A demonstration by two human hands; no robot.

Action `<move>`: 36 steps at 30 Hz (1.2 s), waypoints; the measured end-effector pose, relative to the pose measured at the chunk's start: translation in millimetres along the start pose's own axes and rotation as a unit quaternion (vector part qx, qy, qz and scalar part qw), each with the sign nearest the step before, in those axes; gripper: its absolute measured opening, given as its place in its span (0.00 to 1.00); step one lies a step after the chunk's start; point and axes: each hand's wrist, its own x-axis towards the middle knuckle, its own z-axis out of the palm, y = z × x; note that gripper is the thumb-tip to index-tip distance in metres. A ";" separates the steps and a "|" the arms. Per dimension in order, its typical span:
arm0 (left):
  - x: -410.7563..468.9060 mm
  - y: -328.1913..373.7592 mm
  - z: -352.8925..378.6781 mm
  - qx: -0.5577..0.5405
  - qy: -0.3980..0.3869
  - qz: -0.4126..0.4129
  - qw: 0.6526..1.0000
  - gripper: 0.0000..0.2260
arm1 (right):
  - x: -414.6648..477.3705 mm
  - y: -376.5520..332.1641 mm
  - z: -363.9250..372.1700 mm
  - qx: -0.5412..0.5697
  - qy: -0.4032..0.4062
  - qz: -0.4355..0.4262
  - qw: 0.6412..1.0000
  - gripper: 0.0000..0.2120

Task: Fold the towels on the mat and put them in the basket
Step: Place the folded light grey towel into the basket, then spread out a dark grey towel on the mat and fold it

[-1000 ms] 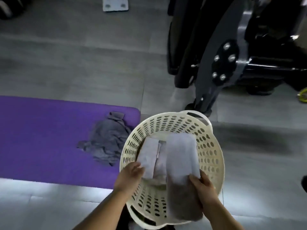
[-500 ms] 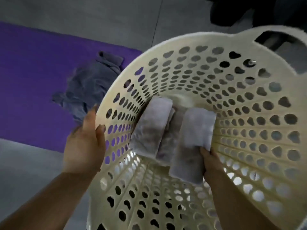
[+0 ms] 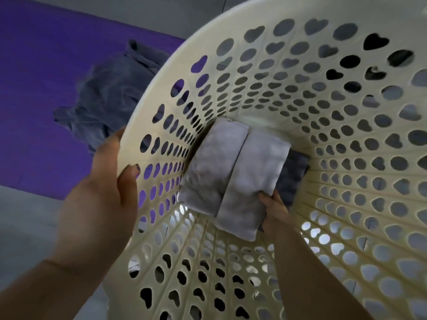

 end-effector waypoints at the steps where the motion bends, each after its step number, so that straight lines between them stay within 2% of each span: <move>1: 0.1 0.8 1.1 -0.004 -0.002 -0.001 1.000 0.14 | 4.6 0.7 -0.4 -0.034 -0.002 -0.002 0.999 0.38; 4: -0.3 1.6 3.0 -0.016 0.002 0.007 1.000 0.14 | 20.4 -0.9 6.4 -0.225 0.052 0.021 0.973 0.23; 6: -0.7 0.7 3.0 -0.021 0.002 0.011 1.000 0.14 | 29.8 -0.5 8.4 -0.327 0.123 -0.011 0.937 0.23; 8: 0.4 -0.3 3.1 -0.013 -0.002 0.006 1.000 0.15 | 22.3 0.0 14.7 -0.378 0.196 -0.103 0.899 0.28; 9: 0.8 0.8 2.3 -0.007 -0.004 0.003 1.000 0.15 | 14.0 0.3 16.0 -0.424 0.251 -0.181 0.851 0.28; 10: 1.0 2.4 1.0 0.000 -0.004 0.003 1.000 0.15 | 8.2 1.7 17.7 -0.480 0.285 -0.283 0.780 0.28; 11: 1.3 4.3 -0.4 0.004 -0.004 0.002 1.000 0.15 | 9.2 6.1 16.4 -0.540 0.278 -0.373 0.701 0.27; 12: 1.3 5.2 -1.4 0.004 -0.006 -0.002 1.000 0.15 | 7.9 5.7 17.5 -0.612 0.224 -0.420 0.632 0.26; 13: 1.6 5.5 -2.0 0.002 -0.008 -0.007 1.000 0.15 | 9.9 6.0 17.8 -0.676 0.164 -0.429 0.577 0.25; 14: 2.4 4.7 -2.0 -0.004 -0.012 -0.015 1.000 0.16 | 13.4 4.3 18.5 -0.731 0.103 -0.402 0.541 0.24; 15: 3.0 2.9 -1.2 -0.010 -0.016 -0.023 1.000 0.16 | 13.5 -0.8 21.5 -0.780 0.056 -0.355 0.513 0.24; 16: 3.6 0.5 0.3 -0.012 -0.020 -0.028 0.999 0.17 | 14.5 -5.3 22.3 -0.817 0.017 -0.288 0.499 0.25; 19: 4.1 -3.5 3.0 -0.002 -0.028 -0.021 0.999 0.20 | 13.9 -25.4 31.0 -0.836 -0.028 -0.173 0.521 0.27; 20: 4.6 -3.2 2.0 0.001 -0.035 -0.034 0.999 0.21 | 10.0 -33.1 37.0 -0.831 -0.033 -0.162 0.531 0.27; 23: 5.4 -0.7 -3.2 0.008 -0.047 -0.037 0.998 0.18 | -11.9 -54.4 53.1 -0.837 -0.031 -0.129 0.531 0.26; 26: 9.2 3.0 -12.4 0.001 -0.088 -0.073 0.993 0.20 | -49.9 -68.5 75.5 -0.824 0.002 -0.153 0.545 0.25; 29: 13.1 4.1 -20.0 -0.009 -0.161 -0.086 0.983 0.22 | -91.2 -72.8 111.6 -0.774 0.006 -0.233 0.588 0.23; 31: 17.5 1.9 -25.2 -0.066 -0.192 -0.086 0.975 0.22 | -114.7 -72.7 142.9 -0.703 0.025 -0.334 0.627 0.22; 32: 19.6 -1.8 -27.7 -0.102 -0.214 -0.083 0.968 0.22 | -122.9 -72.6 160.3 -0.664 0.051 -0.413 0.621 0.21; 34: 23.8 -15.2 -35.6 -0.165 -0.273 -0.078 0.945 0.27 | -131.0 -72.3 194.5 -0.592 0.098 -0.548 0.582 0.20; 36: 28.7 -35.3 -46.3 -0.191 -0.288 -0.109 0.932 0.31 | -133.1 -77.5 228.0 -0.571 0.093 -0.593 0.561 0.20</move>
